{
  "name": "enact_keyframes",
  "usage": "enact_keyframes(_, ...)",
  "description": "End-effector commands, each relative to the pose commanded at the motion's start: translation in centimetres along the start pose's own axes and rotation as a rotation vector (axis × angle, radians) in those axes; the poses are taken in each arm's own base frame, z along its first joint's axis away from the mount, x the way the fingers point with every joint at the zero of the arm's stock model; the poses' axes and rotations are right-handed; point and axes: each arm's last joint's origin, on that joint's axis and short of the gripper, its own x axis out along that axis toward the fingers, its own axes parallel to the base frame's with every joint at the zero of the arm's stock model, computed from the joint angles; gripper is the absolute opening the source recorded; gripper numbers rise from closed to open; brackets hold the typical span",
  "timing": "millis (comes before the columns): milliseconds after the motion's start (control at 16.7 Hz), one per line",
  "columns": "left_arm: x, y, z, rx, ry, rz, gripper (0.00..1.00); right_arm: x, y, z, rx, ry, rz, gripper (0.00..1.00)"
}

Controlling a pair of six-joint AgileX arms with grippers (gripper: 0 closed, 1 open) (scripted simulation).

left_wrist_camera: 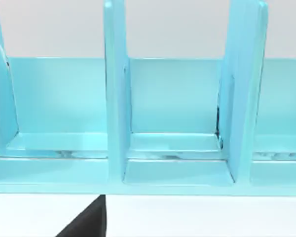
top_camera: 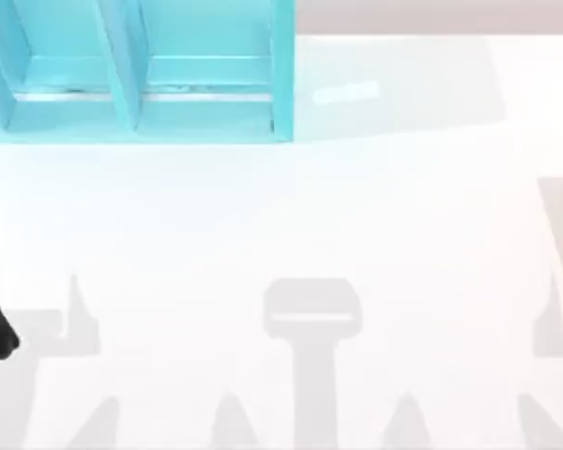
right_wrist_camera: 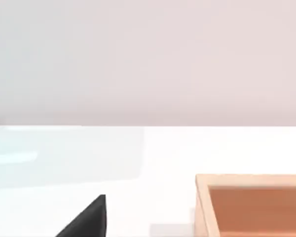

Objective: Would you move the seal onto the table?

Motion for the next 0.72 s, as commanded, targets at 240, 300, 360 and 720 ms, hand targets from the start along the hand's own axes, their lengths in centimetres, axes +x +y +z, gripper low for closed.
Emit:
enact_keyframes(240, 0.0, 0.0, 0.0, 0.000, 0.000, 0.000, 1.00, 0.0, -0.1, 0.5, -0.013, 0.032, -0.013, 1.00)
enact_keyframes(300, 0.0, 0.0, 0.0, 0.000, 0.000, 0.000, 1.00, 0.0, -0.3, 1.1, -0.024, 0.062, -0.025, 1.00)
enact_keyframes(360, 0.0, 0.0, 0.0, 0.000, 0.000, 0.000, 1.00, 0.1, -0.4, 1.7, -0.038, 0.103, -0.039, 1.00)
enact_keyframes(720, 0.0, 0.0, 0.0, 0.000, 0.000, 0.000, 1.00, 2.9, -2.4, 6.8, -0.126, 0.534, -0.134, 1.00)
